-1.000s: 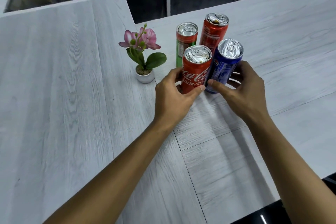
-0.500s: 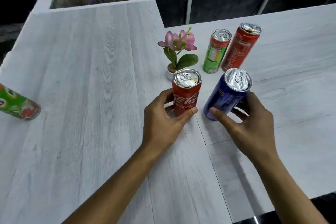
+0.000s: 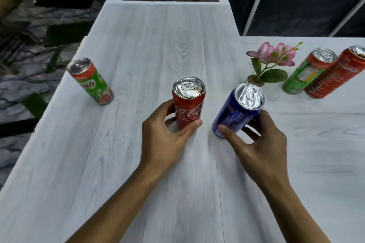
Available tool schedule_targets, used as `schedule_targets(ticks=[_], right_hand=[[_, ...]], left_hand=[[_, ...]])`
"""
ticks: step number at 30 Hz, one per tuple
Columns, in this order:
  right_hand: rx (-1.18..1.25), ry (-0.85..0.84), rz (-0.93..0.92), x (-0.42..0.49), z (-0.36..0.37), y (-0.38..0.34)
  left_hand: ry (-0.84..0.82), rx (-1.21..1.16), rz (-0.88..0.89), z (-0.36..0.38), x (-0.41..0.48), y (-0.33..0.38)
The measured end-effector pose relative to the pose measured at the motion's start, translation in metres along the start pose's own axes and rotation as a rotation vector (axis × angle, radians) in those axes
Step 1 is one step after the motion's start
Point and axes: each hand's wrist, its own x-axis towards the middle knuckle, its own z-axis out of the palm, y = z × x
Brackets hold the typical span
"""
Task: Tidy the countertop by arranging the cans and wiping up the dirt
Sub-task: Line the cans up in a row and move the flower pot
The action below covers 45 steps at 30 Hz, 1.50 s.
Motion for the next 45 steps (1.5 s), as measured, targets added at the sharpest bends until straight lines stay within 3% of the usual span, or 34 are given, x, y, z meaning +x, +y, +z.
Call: schedule_targets(ticks=[9, 19, 45], right_hand=[[0.039, -0.037, -0.049, 0.013, 0.092, -0.038], [0.047, -0.024, -0.036, 0.031, 0.156, -0.066], [-0.002, 0.043, -0.005, 0.057, 0.199, -0.061]], left_hand=[[0.16, -0.001, -0.011, -0.073, 0.031, -0.029], [0.212, 0.077, -0.027, -0.109, 0.064, -0.044], [0.23, 0.106, -0.104, -0.096, 0.093, -0.052]])
